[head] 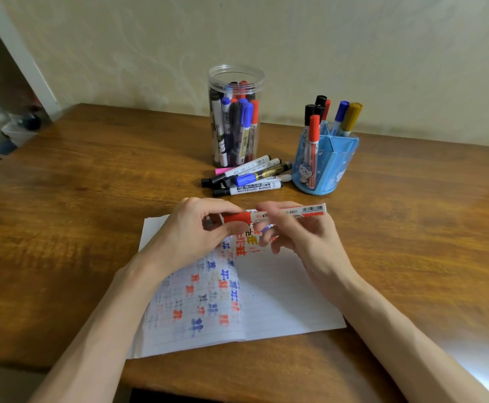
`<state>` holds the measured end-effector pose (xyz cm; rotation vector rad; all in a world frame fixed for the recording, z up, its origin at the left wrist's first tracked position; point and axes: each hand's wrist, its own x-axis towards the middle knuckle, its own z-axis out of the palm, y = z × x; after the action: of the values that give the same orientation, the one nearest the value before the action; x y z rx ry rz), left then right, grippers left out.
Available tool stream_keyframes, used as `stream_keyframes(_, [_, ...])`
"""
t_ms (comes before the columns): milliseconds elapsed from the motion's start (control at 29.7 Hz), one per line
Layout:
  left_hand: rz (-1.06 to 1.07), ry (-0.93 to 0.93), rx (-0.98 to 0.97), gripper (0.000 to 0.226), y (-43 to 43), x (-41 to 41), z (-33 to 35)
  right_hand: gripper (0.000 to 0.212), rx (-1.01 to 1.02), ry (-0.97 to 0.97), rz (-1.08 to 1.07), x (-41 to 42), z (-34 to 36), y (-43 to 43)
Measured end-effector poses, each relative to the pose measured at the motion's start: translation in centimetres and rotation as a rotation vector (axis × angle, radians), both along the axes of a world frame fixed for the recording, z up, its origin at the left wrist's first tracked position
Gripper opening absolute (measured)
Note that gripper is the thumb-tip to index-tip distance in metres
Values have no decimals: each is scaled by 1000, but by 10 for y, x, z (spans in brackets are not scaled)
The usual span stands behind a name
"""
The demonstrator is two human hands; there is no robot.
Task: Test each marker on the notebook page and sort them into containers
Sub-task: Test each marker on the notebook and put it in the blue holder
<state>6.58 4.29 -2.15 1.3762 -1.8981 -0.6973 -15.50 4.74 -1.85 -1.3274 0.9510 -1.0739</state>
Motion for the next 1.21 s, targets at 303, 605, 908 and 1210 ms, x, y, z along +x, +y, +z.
stream_keyframes(303, [14,-34,-51,39,-2,2,0,18,-31,194,-28,-22,7,-11])
stream_keyframes(605, [14,-121,-142,28,-6,2,-8,15,-177,306,-19,-17,-3,-10])
stream_keyframes(908, [-22,26,-83,19,-4,1,0,17,-184,310,-18,-17,2,-13])
stream_keyframes(1210, [7,347,-56,15,14,9,26,21,-187,224,182,4,9,-8])
